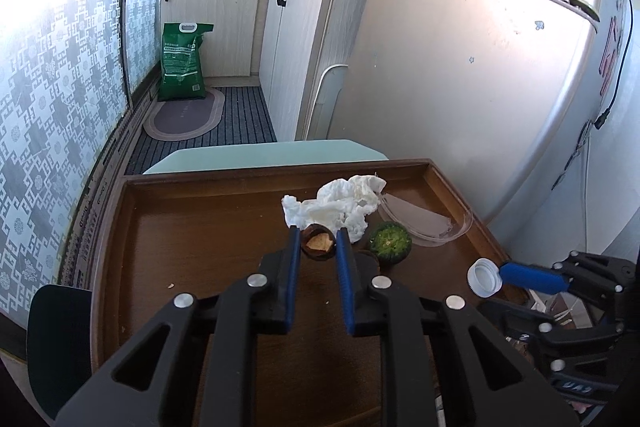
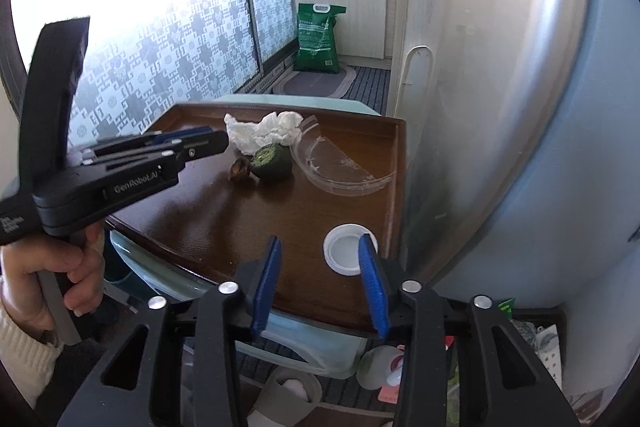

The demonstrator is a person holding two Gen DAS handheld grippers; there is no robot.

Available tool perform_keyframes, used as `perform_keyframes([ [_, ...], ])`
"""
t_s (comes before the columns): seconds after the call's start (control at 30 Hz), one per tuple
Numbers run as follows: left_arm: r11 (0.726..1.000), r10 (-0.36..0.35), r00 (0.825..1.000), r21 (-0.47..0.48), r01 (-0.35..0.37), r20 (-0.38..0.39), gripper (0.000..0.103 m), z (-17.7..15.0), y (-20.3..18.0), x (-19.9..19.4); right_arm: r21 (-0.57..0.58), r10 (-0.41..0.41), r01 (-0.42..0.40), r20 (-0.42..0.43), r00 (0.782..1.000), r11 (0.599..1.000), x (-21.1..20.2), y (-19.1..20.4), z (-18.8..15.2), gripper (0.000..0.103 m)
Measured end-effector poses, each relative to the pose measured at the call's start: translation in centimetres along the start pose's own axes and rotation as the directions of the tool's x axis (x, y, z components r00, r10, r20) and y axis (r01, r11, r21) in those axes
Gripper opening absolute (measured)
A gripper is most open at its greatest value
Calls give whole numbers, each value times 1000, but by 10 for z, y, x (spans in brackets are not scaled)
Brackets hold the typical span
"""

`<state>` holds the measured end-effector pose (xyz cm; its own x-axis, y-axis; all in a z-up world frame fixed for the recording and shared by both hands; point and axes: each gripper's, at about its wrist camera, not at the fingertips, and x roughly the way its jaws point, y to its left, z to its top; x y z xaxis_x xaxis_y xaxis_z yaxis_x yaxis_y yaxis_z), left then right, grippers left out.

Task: Collect trash
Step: 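Grasp the white bottle cap with the right tool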

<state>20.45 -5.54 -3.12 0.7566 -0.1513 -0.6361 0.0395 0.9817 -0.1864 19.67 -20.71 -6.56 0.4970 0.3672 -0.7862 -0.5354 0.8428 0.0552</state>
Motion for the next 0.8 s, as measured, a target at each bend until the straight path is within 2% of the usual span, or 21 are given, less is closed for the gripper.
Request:
perform_keyframes([
  [0.07, 1000, -2, 1000, -2, 2, 7, 19, 1, 1, -2, -20, -38, 38, -12, 999, 999, 6, 3, 1, 28],
  [0.23, 1000, -5, 1000, -4, 5, 27, 19, 1, 3, -10, -75, -121, 119, -18, 992, 990, 14, 13, 4, 23],
  [0.4, 1000, -24, 999, -10, 25, 46, 19, 1, 8, -18, -95, -144, 140, -31, 989, 985, 22, 19, 7, 19],
  [0.43, 999, -33, 998, -10, 34, 49, 19, 2, 9, -20, -86, -147, 144, -37, 988, 986, 23, 18, 9, 15],
  [0.47, 999, -39, 998, -11, 39, 50, 19, 2, 11, -22, -68, -140, 137, -44, 989, 988, 25, 16, 10, 8],
  [0.53, 999, -43, 998, -17, 44, 48, 19, 1, 15, -24, -19, -113, 112, -54, 992, 994, 24, 12, 9, 5],
  [0.67, 998, -50, 997, -33, 52, 57, 19, 2, 24, -30, 47, -85, 88, -64, 994, 995, 23, 7, 10, 5],
  [0.8, 998, -48, 996, -40, 52, 74, 19, 2, 33, -37, 65, -66, 70, -61, 996, 995, 23, 12, 13, 4],
])
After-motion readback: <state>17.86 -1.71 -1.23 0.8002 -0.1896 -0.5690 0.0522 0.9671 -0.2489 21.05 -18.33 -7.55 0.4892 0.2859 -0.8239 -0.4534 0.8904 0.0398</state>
